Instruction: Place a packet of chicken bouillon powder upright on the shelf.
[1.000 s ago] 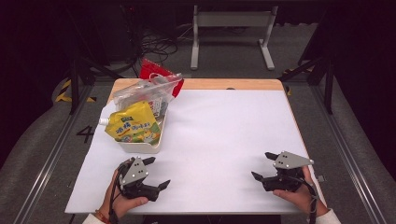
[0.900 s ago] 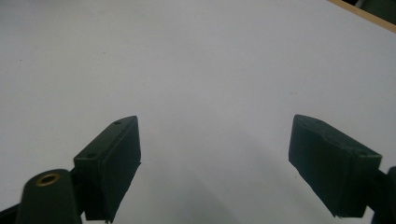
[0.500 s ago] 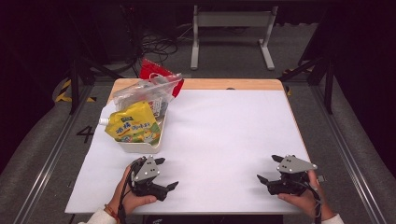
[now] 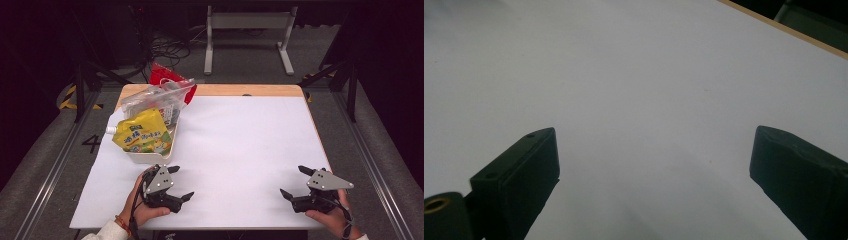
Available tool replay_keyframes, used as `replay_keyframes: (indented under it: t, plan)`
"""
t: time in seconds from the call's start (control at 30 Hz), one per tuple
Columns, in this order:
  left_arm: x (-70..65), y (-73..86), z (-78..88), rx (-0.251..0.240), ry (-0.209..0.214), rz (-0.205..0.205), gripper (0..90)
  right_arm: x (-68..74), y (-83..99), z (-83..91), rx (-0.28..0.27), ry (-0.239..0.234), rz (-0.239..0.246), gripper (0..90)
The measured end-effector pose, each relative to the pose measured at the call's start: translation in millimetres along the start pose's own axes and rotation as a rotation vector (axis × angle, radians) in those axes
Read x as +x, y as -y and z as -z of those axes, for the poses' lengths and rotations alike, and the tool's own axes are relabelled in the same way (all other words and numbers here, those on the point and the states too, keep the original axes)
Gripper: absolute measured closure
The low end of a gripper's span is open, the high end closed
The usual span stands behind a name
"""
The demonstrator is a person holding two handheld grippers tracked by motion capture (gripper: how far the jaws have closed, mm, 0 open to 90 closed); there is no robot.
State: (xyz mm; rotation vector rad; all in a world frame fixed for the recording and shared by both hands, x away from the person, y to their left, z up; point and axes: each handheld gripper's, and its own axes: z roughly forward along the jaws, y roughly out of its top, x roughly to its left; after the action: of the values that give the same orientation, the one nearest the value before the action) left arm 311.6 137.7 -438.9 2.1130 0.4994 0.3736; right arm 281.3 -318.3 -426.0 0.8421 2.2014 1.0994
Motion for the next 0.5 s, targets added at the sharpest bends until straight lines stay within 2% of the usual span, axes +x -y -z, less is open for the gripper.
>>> replay_keyframes:
  t: [0.3,0.5]
  plan:
    - [1.2,2.9,2.7,-0.001,-0.012,-0.003,9.5,6.7,1.5,-8.4,0.047,0.008,0.031,7.0]
    - [2.8,3.1,3.2,-0.003,-0.016,0.004,9.4,8.7,2.1,-10.9,0.056,0.006,0.036,7.2]
